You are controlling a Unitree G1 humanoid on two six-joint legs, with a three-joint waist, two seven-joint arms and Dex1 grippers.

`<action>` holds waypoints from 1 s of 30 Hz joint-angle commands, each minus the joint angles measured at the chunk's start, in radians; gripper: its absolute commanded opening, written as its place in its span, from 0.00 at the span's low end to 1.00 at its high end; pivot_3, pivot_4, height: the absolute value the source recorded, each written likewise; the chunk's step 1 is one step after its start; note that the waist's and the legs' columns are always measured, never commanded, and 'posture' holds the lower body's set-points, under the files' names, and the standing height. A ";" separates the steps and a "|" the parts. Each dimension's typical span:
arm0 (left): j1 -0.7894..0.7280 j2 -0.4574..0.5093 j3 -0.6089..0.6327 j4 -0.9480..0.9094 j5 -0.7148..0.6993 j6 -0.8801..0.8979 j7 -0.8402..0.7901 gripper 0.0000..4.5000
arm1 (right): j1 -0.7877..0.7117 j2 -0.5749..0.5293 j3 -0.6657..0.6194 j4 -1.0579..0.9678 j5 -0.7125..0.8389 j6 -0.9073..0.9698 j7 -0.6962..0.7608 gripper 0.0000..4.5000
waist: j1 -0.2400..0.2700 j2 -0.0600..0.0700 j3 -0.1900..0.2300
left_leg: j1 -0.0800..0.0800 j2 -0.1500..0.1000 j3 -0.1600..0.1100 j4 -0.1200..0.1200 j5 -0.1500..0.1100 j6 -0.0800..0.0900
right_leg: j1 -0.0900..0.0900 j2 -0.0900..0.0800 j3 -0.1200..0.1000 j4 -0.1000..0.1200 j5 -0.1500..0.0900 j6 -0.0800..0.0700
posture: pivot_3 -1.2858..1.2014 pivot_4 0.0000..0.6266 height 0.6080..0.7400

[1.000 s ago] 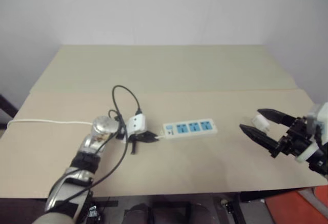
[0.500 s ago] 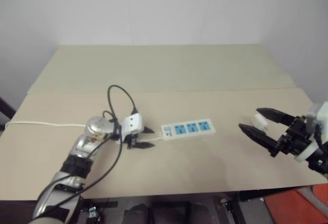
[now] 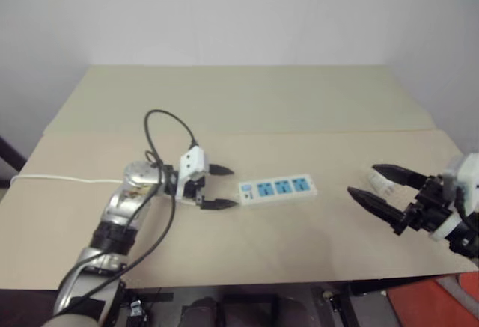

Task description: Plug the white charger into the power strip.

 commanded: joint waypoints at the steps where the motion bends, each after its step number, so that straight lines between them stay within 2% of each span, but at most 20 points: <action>1: -0.001 -0.025 -0.024 0.001 0.005 -0.040 0.013 0.99 | -0.007 -0.038 0.012 0.007 -0.032 -0.047 0.071 1.00 | 0.000 0.000 0.000 | 0.000 0.000 0.000 0.000 0.000 0.000 | 0.000 0.000 0.000 0.000 0.000 0.000 | 0.52 0.24 1.00; 13: -0.011 -0.097 -0.079 0.122 0.073 -0.145 0.068 0.99 | -0.033 -0.127 0.064 0.105 -0.137 -0.119 0.255 1.00 | 0.004 0.000 0.000 | 0.000 0.000 -0.001 0.000 0.000 0.000 | 0.000 0.000 0.000 -0.001 0.000 0.000 | 0.52 0.24 1.00; 30: -0.021 -0.181 -0.069 0.266 0.095 -0.242 0.150 0.99 | -0.052 -0.094 0.069 0.106 -0.142 -0.120 0.257 1.00 | 0.009 0.000 0.000 | 0.000 0.001 -0.001 0.001 0.000 0.000 | 0.000 -0.001 0.000 -0.001 0.000 0.000 | 0.52 0.24 1.00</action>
